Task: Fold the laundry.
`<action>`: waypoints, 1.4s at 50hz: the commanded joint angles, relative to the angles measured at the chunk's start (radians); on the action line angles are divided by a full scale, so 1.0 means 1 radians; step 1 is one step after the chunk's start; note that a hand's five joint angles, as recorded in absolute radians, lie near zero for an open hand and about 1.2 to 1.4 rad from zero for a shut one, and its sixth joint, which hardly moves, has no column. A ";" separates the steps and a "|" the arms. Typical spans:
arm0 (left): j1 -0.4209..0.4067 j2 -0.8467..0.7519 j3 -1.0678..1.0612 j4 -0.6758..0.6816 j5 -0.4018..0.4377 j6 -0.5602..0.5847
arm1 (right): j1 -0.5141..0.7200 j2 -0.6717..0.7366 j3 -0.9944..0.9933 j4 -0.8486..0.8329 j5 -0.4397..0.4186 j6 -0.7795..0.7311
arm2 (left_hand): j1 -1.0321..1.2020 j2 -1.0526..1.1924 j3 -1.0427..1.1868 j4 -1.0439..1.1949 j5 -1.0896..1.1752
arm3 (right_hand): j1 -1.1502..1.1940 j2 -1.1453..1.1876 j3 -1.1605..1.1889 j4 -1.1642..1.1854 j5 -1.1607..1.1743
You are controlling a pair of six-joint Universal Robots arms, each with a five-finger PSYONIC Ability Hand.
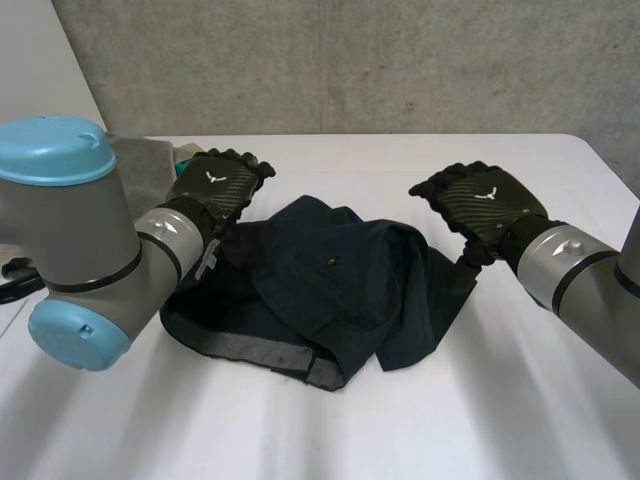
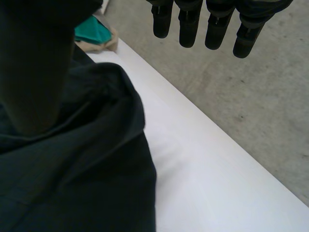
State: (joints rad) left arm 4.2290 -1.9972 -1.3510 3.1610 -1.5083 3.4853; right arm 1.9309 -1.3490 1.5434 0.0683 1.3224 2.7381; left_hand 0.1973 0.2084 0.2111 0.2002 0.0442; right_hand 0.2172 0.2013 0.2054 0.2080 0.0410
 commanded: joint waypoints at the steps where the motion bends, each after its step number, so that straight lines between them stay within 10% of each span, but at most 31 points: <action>1: 0.065 0.078 0.015 -0.102 0.023 -0.005 | 0.063 -0.001 0.006 0.019 -0.034 0.017 | -0.023 -0.034 -0.037 -0.026 -0.044 | -0.043 -0.027 -0.031 -0.033 -0.041; 17: 0.278 0.066 -0.076 -0.375 0.158 0.080 | 0.247 0.142 0.046 0.013 -0.025 0.012 | -0.023 -0.034 -0.037 -0.026 -0.044 | -0.005 0.011 0.007 0.005 -0.003; 28: 0.332 -0.046 -0.139 -0.273 0.198 0.198 | 0.304 0.313 0.046 -0.225 0.092 0.008 | -0.023 -0.034 -0.037 -0.026 -0.044 | 0.312 0.328 0.324 0.322 0.314; 32: 0.312 -0.097 -0.120 -0.256 0.180 0.202 | 0.299 0.332 0.044 -0.289 0.123 0.005 | 0.224 0.213 0.210 0.221 0.202 | 0.816 0.832 0.828 0.825 0.818; 37: 0.269 -0.126 -0.071 -0.251 0.168 0.199 | 0.260 0.330 0.027 -0.353 0.127 -0.004 | 1.196 1.185 1.183 1.193 1.175 | 1.179 1.195 1.191 1.188 1.181; 44: 0.204 -0.046 0.056 -0.250 0.103 0.095 | 0.178 0.309 -0.057 -0.378 0.109 -0.023 | 1.199 1.188 1.185 1.196 1.178 | 1.179 1.195 1.191 1.188 1.181; 55: -0.111 0.080 0.259 -0.188 -0.031 -0.210 | 0.014 0.390 -0.468 -0.672 0.012 0.064 | 1.199 1.188 1.185 1.196 1.178 | 1.179 1.195 1.191 1.188 1.181; 67: -0.362 -0.058 0.289 -0.004 -0.125 -0.198 | -0.079 0.527 -0.517 -0.963 -0.061 0.262 | 1.199 1.188 1.185 1.196 1.178 | 1.179 1.195 1.191 1.188 1.181; 70: -0.420 -0.135 0.294 0.007 -0.083 -0.199 | -0.102 0.537 -0.459 -0.938 -0.066 0.241 | 0.895 0.884 0.882 0.893 0.874 | 0.593 0.609 0.605 0.603 0.595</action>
State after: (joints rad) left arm 3.8999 -2.0195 -1.0556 3.1323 -1.6456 3.2798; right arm 1.8604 -0.8409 1.0042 -0.8796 1.2727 2.9882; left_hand 1.1135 1.1418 1.1450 1.1518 0.9662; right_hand 1.0220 1.0498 1.0776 1.0874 0.8750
